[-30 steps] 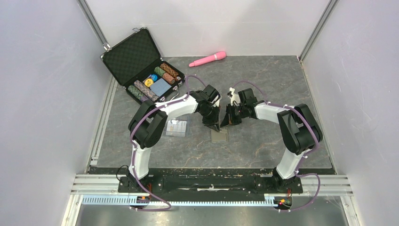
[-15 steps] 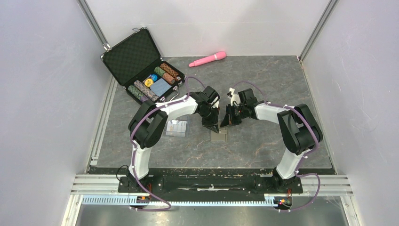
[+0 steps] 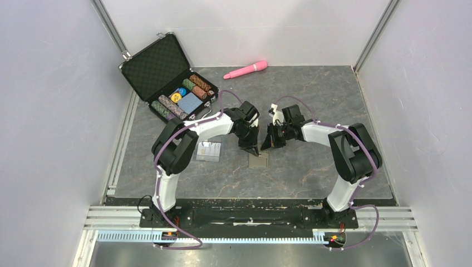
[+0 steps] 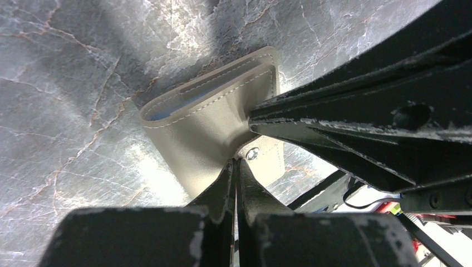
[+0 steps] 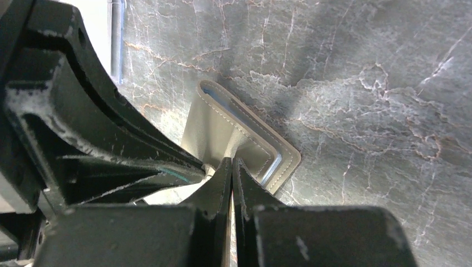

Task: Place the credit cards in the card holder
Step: Close the card holder at the center of the board.

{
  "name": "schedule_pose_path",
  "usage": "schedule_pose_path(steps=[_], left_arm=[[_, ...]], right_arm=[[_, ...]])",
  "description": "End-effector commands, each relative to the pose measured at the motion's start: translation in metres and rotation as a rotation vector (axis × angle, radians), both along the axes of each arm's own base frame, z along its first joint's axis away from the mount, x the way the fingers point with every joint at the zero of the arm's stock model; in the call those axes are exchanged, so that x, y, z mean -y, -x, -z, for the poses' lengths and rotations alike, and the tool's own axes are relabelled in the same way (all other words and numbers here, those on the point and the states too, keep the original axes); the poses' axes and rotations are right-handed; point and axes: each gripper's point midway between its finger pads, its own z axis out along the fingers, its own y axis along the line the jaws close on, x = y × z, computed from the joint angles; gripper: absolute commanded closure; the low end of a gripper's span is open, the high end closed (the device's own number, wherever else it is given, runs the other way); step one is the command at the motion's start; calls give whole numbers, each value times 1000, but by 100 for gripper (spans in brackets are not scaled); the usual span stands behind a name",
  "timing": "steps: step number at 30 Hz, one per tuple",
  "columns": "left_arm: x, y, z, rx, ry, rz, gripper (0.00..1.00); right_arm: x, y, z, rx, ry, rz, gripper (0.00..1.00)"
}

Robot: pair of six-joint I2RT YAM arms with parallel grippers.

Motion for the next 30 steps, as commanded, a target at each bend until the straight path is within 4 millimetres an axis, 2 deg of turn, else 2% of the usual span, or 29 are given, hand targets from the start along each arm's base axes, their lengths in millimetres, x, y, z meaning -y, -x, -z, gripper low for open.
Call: schedule_pose_path(steps=[1,6,15,24,30], left_arm=[[1,-13,3,32,-1,-15,98],[1,-12,4,25,-1,-11,98],[2,-9,4,16,8,1,98],[2,-8,4,13,10,5,98],[1,-6,5,9,7,6,98]], right_arm=[[-1,5,-13,62,-23,-40,100],[-5,10,-25,89,-69,-69,100],[-10,18,-34,113,-115,-106,100],[-16,26,-14,48,-85,-129,100],[-1,31,14,-8,60,-107,100]])
